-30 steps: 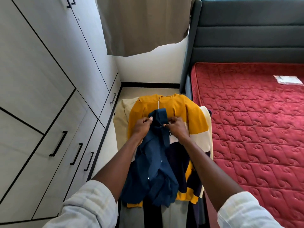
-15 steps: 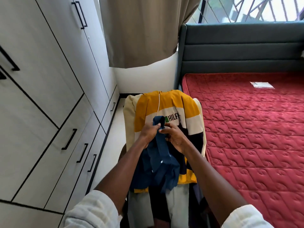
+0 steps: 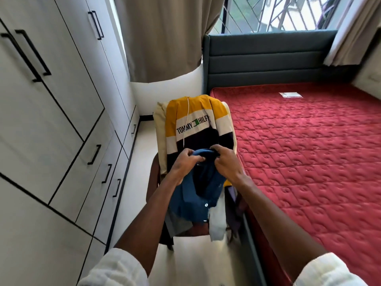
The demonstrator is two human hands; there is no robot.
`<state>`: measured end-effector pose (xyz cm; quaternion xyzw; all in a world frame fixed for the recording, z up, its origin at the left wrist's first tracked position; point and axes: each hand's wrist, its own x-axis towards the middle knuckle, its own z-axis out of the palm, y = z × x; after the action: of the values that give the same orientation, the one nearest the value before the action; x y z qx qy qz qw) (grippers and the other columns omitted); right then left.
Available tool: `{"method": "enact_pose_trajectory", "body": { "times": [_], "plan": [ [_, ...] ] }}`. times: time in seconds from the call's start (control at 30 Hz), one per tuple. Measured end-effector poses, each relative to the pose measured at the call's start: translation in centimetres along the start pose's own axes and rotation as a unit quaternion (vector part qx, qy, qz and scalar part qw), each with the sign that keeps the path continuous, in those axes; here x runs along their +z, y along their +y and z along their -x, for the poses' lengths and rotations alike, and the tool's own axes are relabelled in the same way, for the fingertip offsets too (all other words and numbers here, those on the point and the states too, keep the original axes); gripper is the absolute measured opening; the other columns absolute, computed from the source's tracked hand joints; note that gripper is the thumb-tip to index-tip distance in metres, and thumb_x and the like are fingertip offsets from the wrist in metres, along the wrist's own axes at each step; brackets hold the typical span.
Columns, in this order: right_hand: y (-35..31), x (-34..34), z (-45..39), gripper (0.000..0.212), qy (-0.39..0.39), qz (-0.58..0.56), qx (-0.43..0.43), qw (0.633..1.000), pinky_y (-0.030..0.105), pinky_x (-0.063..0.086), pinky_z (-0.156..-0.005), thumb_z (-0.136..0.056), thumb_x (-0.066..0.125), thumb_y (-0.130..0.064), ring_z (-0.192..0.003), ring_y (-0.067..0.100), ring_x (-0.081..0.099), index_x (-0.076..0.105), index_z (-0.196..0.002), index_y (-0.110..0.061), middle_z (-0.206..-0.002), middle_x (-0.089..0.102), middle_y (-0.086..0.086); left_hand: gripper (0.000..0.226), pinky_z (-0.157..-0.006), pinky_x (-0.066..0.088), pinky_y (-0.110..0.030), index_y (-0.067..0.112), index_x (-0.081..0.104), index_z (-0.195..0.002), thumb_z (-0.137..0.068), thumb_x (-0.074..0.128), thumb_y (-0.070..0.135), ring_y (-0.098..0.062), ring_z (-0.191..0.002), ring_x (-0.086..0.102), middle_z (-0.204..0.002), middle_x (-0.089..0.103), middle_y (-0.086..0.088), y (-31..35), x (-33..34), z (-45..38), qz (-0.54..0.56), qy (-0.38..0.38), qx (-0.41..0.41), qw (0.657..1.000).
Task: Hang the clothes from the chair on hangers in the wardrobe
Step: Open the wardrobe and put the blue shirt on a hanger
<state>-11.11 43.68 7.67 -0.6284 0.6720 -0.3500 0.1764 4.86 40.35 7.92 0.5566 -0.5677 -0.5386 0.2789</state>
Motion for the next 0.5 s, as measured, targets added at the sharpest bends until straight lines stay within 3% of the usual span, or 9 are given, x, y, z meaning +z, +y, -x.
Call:
{"method": "enact_pose_trajectory", "body": {
  "times": [0.13, 0.27, 0.33, 0.4, 0.5],
  "plan": [
    [0.7, -3.2, 4.2, 0.024, 0.013, 0.006, -0.014, 1.0, 0.027, 0.033, -0.059, -0.063, 0.036, -0.009, -0.064, 0.022, 0.053, 0.055, -0.071, -0.02, -0.068, 0.057, 0.001, 0.045, -0.077, 0.049, -0.032, 0.016, 0.055, -0.106, -0.07, 0.081, 0.009, -0.016, -0.088, 0.058, -0.096, 0.062, -0.002, 0.3, 1.2, 3.6, -0.187, -0.067, 0.05, 0.979],
    [2.1, -6.4, 8.8, 0.023, 0.006, -0.02, 0.036, 0.999, 0.032, 0.037, -0.055, -0.056, 0.034, -0.01, -0.062, 0.021, 0.051, 0.055, -0.064, -0.013, -0.064, 0.058, 0.003, 0.043, -0.077, 0.054, -0.039, 0.023, 0.057, -0.101, -0.07, 0.077, 0.002, -0.019, -0.09, 0.062, -0.097, 0.064, -0.002, 0.7, 3.8, 7.8, -0.286, -0.122, 0.087, 0.946],
    [2.7, -8.9, 11.2, 0.018, -0.025, -0.074, 0.074, 0.994, 0.029, 0.031, -0.051, -0.051, 0.032, -0.013, -0.057, 0.015, 0.043, 0.049, -0.057, -0.015, -0.057, 0.049, -0.004, 0.039, -0.065, 0.05, -0.03, 0.022, 0.057, -0.102, -0.075, 0.067, -0.004, -0.017, -0.088, 0.058, -0.1, 0.059, -0.002, 0.8, 5.3, 9.8, -0.322, -0.109, 0.12, 0.933],
    [3.3, -11.6, 14.3, 0.009, -0.063, -0.124, 0.108, 0.984, 0.028, 0.03, -0.053, -0.058, 0.038, -0.018, -0.055, 0.013, 0.04, 0.047, -0.055, -0.017, -0.055, 0.045, -0.008, 0.039, -0.069, 0.044, -0.024, 0.019, 0.059, -0.106, -0.078, 0.058, -0.007, -0.017, -0.094, 0.052, -0.106, 0.049, -0.002, 0.5, 7.3, 12.0, -0.356, -0.073, 0.163, 0.917],
    [5.2, -15.8, 19.4, 0.019, -0.142, -0.185, 0.137, 0.963, 0.024, 0.041, -0.056, -0.079, 0.064, -0.035, -0.057, 0.008, 0.05, 0.06, -0.067, -0.021, -0.062, 0.056, -0.009, 0.037, -0.074, 0.044, -0.02, 0.016, 0.061, -0.104, -0.077, 0.06, -0.01, -0.018, -0.097, 0.05, -0.108, 0.045, -0.003, -0.8, 11.3, 15.6, -0.341, -0.034, 0.202, 0.917]
  ]
}}
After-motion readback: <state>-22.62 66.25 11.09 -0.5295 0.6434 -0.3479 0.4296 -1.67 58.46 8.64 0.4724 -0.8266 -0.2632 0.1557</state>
